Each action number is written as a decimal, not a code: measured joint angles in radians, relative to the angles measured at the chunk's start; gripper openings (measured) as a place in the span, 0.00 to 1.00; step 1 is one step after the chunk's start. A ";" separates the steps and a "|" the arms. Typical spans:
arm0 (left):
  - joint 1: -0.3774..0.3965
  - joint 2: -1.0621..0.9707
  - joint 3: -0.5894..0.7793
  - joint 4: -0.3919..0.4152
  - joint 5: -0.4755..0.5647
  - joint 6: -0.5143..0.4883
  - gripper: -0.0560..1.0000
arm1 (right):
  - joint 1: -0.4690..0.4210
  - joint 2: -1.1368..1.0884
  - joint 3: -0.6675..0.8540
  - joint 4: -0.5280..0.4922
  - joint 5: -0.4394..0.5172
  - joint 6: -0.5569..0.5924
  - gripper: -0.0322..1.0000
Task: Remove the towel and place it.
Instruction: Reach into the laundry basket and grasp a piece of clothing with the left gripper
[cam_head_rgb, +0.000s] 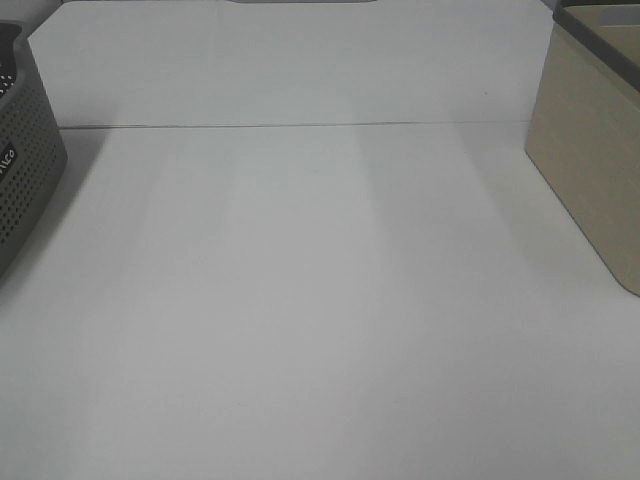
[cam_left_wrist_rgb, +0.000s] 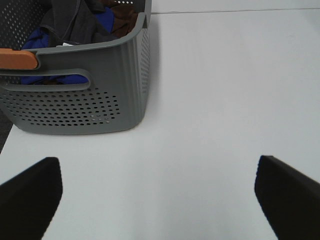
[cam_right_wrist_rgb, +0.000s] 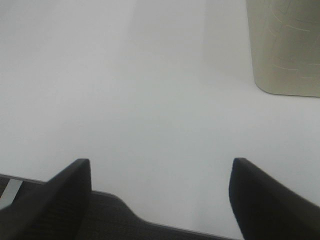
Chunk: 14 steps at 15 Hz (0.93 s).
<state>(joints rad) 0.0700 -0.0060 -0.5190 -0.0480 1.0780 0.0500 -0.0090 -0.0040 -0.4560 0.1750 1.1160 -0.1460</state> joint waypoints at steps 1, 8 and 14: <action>0.000 0.000 0.000 0.000 0.000 0.000 0.99 | 0.000 0.000 0.000 0.000 0.000 0.000 0.76; 0.000 0.000 0.000 0.000 0.000 0.000 0.99 | 0.000 0.000 0.000 0.000 0.000 0.000 0.76; 0.000 0.055 -0.007 0.000 0.001 0.003 0.99 | 0.000 0.000 0.000 0.000 0.000 0.000 0.76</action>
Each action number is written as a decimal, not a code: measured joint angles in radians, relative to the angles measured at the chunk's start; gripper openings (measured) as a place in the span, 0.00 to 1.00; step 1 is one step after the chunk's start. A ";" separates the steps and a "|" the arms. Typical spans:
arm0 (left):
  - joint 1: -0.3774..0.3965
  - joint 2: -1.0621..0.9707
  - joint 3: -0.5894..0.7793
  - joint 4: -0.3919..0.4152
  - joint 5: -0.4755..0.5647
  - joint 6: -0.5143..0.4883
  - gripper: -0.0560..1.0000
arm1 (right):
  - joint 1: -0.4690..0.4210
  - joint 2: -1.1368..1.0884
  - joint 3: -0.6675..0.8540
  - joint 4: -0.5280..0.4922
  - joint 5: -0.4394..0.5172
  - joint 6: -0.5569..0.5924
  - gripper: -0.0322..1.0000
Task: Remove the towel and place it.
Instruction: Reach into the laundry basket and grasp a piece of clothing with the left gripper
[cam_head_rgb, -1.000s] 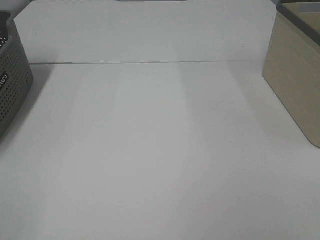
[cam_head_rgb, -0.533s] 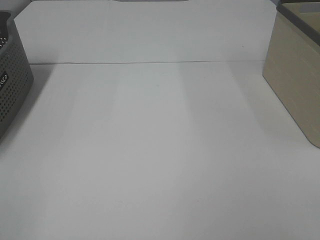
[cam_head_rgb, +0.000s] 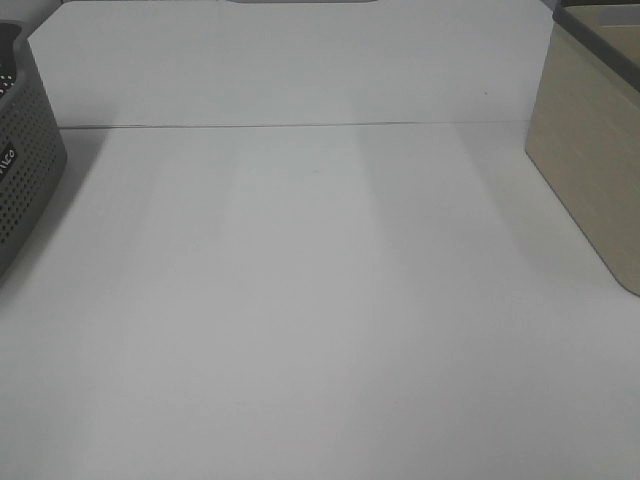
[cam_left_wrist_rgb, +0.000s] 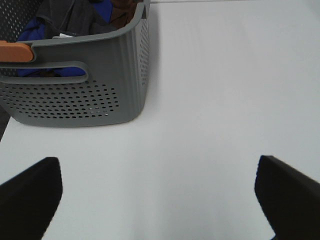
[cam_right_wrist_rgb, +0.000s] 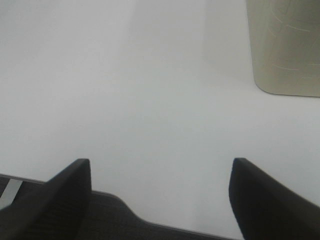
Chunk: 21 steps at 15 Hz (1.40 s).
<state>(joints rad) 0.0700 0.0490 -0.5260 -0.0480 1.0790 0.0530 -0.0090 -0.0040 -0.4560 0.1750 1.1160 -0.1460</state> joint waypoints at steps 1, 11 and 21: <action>0.000 0.044 -0.022 0.000 0.001 0.016 0.99 | 0.000 0.000 0.000 0.000 0.000 0.000 0.76; 0.000 0.950 -0.687 0.271 0.132 0.835 0.99 | 0.000 0.000 0.000 0.000 0.000 0.000 0.76; 0.039 1.544 -1.002 0.538 0.099 0.982 0.99 | 0.000 0.000 0.000 0.000 0.000 0.000 0.76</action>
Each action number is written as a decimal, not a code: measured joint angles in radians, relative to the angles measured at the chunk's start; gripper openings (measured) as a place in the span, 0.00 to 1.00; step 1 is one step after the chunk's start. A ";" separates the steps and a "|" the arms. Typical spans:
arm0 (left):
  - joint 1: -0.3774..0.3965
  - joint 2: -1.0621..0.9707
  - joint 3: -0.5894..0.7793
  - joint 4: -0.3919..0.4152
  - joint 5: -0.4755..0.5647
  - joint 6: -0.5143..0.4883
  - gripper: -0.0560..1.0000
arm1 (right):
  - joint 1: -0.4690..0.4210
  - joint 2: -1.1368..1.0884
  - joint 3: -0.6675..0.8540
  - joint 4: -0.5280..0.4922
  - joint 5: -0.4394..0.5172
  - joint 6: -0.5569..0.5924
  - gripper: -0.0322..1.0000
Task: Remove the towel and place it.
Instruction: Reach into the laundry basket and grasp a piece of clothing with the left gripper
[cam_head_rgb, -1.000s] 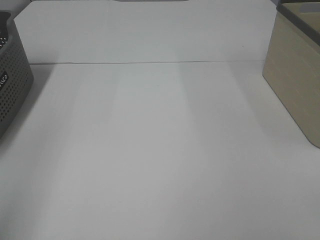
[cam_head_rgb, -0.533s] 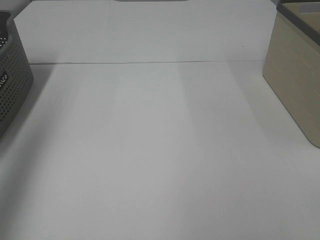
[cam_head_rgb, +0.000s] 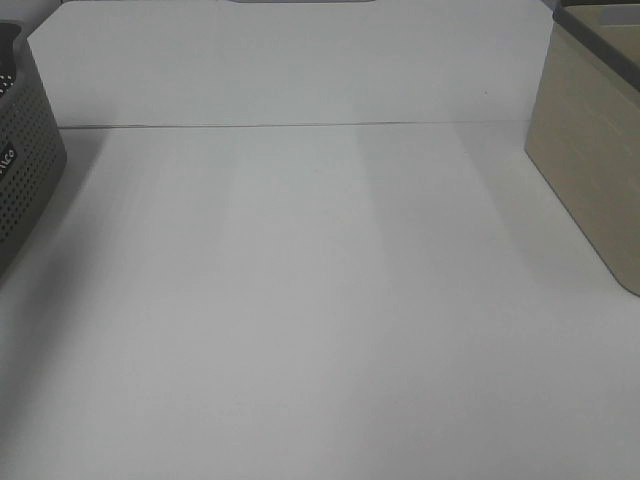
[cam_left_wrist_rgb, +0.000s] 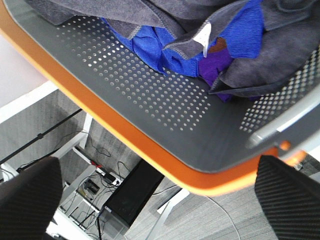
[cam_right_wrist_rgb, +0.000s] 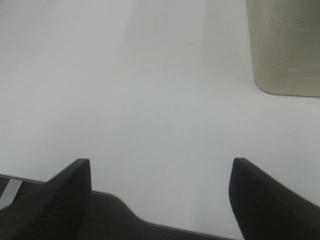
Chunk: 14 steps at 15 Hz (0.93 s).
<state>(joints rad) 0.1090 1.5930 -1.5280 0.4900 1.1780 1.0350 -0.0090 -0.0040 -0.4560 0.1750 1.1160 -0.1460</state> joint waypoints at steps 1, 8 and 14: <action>0.016 0.026 -0.012 -0.010 -0.013 0.013 0.99 | 0.000 0.000 0.000 0.000 0.000 0.000 0.76; 0.159 0.378 -0.071 -0.177 -0.209 0.350 0.99 | 0.000 0.000 0.000 0.001 0.000 0.000 0.76; 0.162 0.452 -0.072 -0.205 -0.244 0.424 0.98 | 0.000 0.000 0.000 0.001 0.000 0.000 0.76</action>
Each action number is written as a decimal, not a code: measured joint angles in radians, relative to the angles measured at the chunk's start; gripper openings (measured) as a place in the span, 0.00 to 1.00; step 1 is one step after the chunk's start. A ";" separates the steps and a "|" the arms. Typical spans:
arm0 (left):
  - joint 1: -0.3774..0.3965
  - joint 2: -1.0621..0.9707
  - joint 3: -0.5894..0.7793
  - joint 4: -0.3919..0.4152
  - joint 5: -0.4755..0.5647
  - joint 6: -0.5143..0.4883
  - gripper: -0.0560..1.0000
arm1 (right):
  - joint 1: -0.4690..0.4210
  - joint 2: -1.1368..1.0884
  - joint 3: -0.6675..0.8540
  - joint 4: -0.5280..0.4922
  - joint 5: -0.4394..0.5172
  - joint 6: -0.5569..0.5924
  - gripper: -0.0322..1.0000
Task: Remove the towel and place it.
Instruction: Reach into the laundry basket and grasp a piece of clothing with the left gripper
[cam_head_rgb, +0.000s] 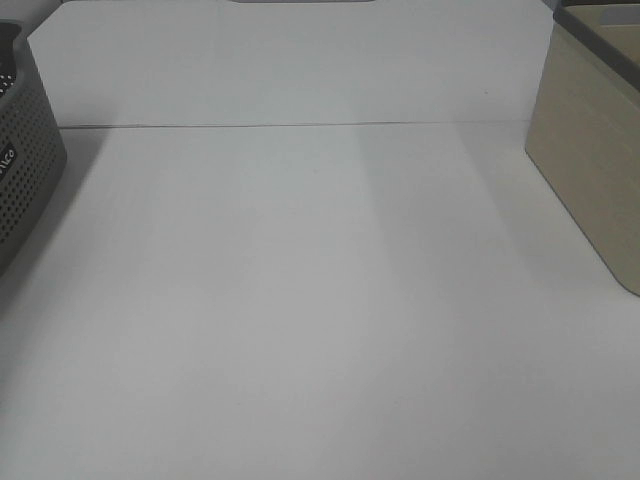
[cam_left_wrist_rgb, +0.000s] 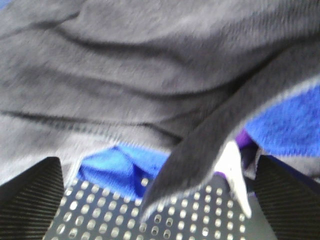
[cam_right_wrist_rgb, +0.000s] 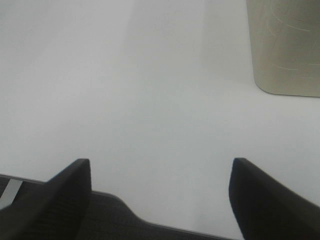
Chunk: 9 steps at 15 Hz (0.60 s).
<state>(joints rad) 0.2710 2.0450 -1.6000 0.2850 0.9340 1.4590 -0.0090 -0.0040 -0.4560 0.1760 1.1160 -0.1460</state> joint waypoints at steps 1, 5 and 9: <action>0.000 0.002 0.000 -0.022 0.005 0.000 0.97 | 0.000 0.000 0.000 0.000 0.000 0.000 0.76; 0.000 0.002 0.000 -0.051 0.057 0.000 0.83 | 0.000 0.000 0.000 0.000 0.000 0.000 0.76; 0.000 0.002 0.000 -0.037 0.076 -0.006 0.63 | 0.000 0.000 0.000 0.000 0.000 0.000 0.76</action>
<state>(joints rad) 0.2710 2.0470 -1.6000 0.2480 1.0100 1.4530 -0.0090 -0.0040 -0.4560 0.1760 1.1160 -0.1460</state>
